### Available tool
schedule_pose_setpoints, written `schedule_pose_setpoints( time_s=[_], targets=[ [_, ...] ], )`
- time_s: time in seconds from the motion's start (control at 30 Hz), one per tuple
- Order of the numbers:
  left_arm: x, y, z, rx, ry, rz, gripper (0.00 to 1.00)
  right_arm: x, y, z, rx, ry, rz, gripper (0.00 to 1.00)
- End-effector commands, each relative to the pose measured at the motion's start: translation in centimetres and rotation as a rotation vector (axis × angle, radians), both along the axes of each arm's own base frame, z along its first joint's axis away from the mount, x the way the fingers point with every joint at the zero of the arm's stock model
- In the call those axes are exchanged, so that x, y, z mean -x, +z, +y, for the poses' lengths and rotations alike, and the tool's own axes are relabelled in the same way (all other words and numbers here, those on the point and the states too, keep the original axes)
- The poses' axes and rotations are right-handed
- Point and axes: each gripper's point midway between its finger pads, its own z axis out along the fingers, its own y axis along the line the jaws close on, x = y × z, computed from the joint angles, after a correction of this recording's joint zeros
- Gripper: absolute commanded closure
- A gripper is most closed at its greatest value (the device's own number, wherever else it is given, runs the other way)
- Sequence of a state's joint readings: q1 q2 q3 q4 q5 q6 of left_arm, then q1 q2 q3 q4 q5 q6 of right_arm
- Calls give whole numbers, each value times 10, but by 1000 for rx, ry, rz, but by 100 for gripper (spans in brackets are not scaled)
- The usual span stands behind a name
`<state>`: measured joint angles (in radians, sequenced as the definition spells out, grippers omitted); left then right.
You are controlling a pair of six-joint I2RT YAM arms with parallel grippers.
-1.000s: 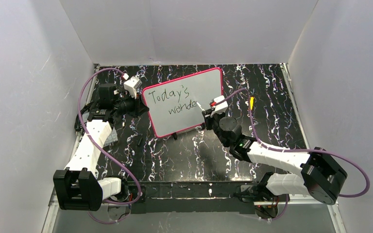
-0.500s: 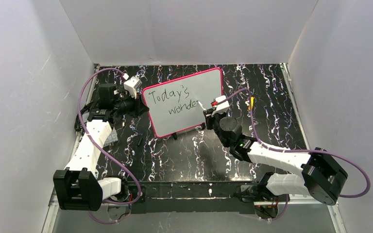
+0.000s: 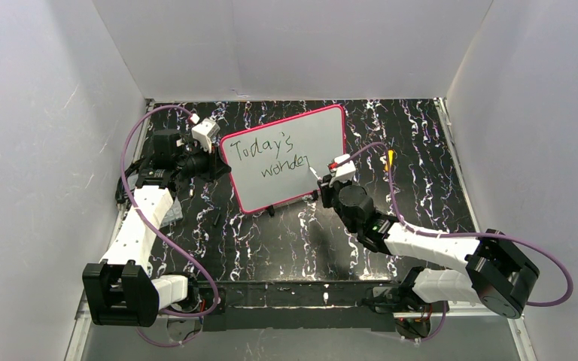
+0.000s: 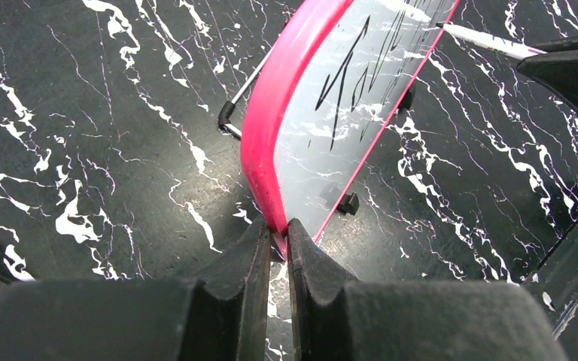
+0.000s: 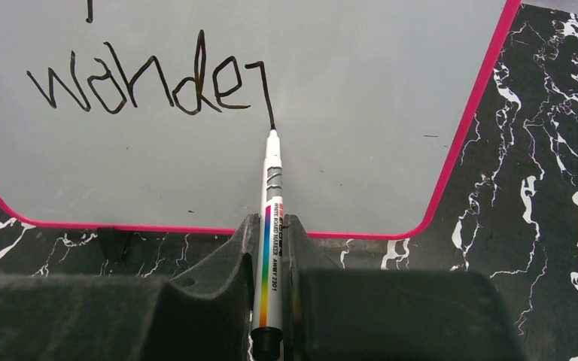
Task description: Write a sentence on the whiteboard
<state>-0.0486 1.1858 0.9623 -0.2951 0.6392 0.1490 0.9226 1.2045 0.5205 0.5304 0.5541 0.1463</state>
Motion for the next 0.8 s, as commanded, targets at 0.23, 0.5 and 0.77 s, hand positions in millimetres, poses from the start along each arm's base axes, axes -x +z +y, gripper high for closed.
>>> schedule_pose_setpoints(
  time_s=[0.23,0.5,0.77],
  targets=[
    [8,-2,-3,2,-21,36,100,-12,41,4,-38,-20,-77,99],
    [8,-1,-3,2,-22,33,100,-16,58,6,-50,-24,-116,99],
    [8,-1,-3,2,-22,35,100,-18,62,5,-61,-34,-133,99]
  ],
)
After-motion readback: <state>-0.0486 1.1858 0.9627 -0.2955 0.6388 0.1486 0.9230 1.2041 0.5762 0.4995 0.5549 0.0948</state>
